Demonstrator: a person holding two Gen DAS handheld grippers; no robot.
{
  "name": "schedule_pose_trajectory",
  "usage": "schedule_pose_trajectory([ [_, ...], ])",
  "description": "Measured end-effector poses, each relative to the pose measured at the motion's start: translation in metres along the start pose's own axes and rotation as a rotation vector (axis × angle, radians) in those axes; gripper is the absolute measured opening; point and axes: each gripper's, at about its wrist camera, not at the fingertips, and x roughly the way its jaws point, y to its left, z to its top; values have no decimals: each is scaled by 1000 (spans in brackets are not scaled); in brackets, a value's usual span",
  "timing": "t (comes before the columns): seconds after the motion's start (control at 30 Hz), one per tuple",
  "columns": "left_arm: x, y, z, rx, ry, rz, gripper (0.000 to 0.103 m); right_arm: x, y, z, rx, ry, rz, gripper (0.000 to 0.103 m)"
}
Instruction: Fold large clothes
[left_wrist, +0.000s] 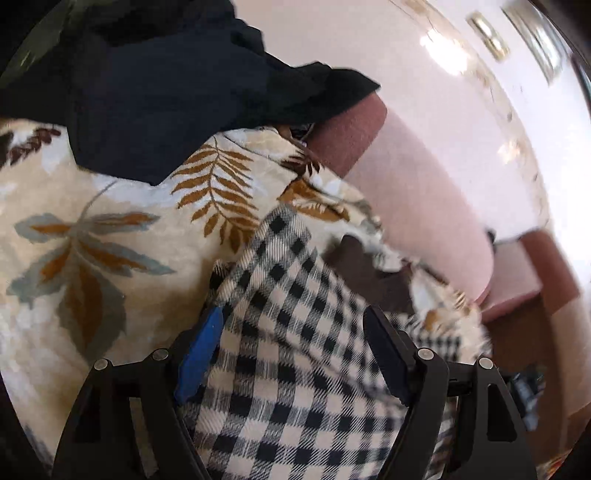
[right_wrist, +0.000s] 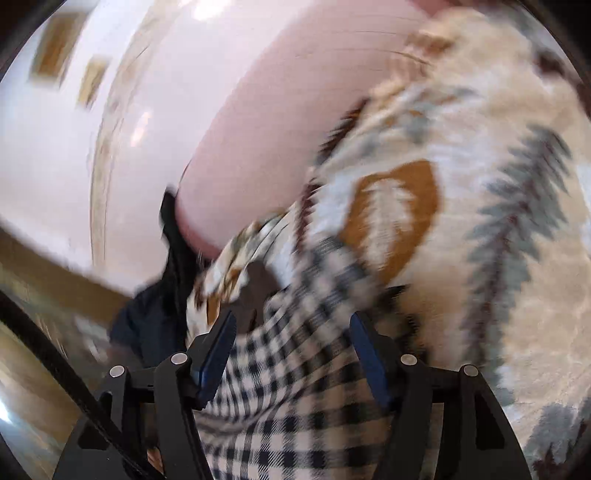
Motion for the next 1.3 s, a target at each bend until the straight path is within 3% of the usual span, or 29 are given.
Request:
schedule_pose_trajectory([
  [0.1, 0, -9, -13, 77, 23, 49, 77, 29, 39, -29, -165, 116, 10, 54],
  [0.2, -1, -18, -28, 169, 48, 87, 77, 58, 59, -62, -287, 220, -4, 53],
  [0.27, 4, -20, -36, 203, 77, 98, 77, 74, 58, -78, -359, 262, -67, 51],
  [0.33, 12, -20, -43, 246, 111, 136, 77, 81, 50, -78, -409, 234, -168, 48],
  [0.4, 19, -17, -48, 286, 128, 191, 77, 76, 37, -69, -386, 185, -245, 36],
  [0.53, 18, -7, -47, 289, 121, 258, 77, 39, 16, -44, -316, 18, -445, 36],
  [0.6, 2, -3, -46, 270, 62, 374, 76, 19, 11, -40, -277, -38, -508, 38],
  [0.67, -16, 1, -45, 243, 21, 391, 76, -3, 9, -38, -225, -66, -489, 42],
  [0.83, -55, -5, -57, 209, -27, 282, 76, -41, 32, -56, -222, -66, -343, 42],
  [0.93, -54, -21, -80, 273, 15, 253, 76, -31, 56, -80, -281, 8, -252, 42],
  [1.03, -42, -33, -103, 344, 90, 267, 76, -12, 61, -117, -311, 156, -151, 44],
  [1.1, -22, -33, -120, 436, 188, 376, 76, 3, 61, -136, -363, 229, -155, 48],
  [1.13, -11, -27, -129, 477, 228, 451, 76, 14, 58, -147, -417, 269, -211, 48],
  [1.17, -8, -20, -133, 473, 242, 468, 76, 19, 53, -153, -440, 290, -257, 48],
  [1.3, -25, 5, -124, 321, 255, 375, 76, 10, 40, -163, -412, 297, -300, 46],
])
